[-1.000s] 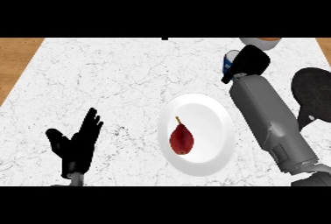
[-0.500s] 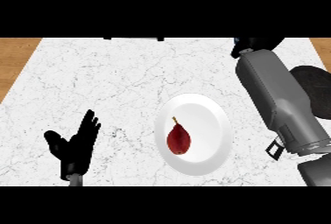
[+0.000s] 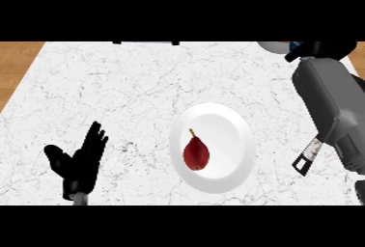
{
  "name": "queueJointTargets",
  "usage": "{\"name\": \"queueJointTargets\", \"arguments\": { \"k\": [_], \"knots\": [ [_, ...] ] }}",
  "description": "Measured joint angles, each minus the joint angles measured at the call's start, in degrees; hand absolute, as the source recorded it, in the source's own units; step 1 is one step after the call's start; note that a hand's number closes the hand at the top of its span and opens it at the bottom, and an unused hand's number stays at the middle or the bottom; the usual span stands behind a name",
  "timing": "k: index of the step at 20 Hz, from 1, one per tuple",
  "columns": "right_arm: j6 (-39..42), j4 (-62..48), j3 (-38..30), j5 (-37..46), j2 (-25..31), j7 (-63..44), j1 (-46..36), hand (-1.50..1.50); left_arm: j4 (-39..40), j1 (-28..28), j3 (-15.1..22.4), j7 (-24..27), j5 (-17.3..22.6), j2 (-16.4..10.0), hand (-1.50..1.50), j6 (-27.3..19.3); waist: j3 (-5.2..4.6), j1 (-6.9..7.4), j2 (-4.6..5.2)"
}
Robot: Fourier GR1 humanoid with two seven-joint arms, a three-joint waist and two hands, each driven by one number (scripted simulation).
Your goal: Pick the can from the plate and place it in the pan
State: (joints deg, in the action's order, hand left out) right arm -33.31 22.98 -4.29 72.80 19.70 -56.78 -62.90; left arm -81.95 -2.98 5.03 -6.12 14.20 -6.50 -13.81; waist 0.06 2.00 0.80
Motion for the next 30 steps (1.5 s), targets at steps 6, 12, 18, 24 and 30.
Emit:
{"name": "queueJointTargets", "arguments": {
  "k": [6, 12, 18, 24, 30],
  "knots": [
    [-4.7, -4.7, -3.4, -0.8, 6.8, 4.2, 3.1, 1.50, 0.2, 1.3, -0.4, -0.6, 0.2, 0.0, 0.00, 0.3, 0.04, 0.21, 0.21],
    [-10.1, -8.5, -8.0, -4.3, 12.2, 11.7, 7.3, 1.50, -0.1, 1.4, -0.1, -0.7, 0.2, 0.4, 0.00, 0.8, 0.17, 0.94, 0.65],
    [-13.9, -10.3, -13.5, -10.1, 16.4, 21.2, 11.8, 1.50, -0.5, 1.3, 0.5, -1.2, -0.1, 0.8, 0.00, 0.7, 0.34, 1.39, 1.05],
    [-7.8, -15.0, -17.0, -13.4, 19.8, 24.3, 14.2, -1.50, -0.4, 1.4, 0.4, -0.5, -0.2, 0.5, 0.00, 1.2, 0.45, 1.99, 1.36],
    [-9.2, -14.2, -20.3, -16.9, 20.4, 31.3, 16.5, -1.50, 0.1, 1.9, 0.6, -0.3, -0.2, 1.0, 0.00, 1.5, 0.63, 2.28, 1.62]
  ]
}}
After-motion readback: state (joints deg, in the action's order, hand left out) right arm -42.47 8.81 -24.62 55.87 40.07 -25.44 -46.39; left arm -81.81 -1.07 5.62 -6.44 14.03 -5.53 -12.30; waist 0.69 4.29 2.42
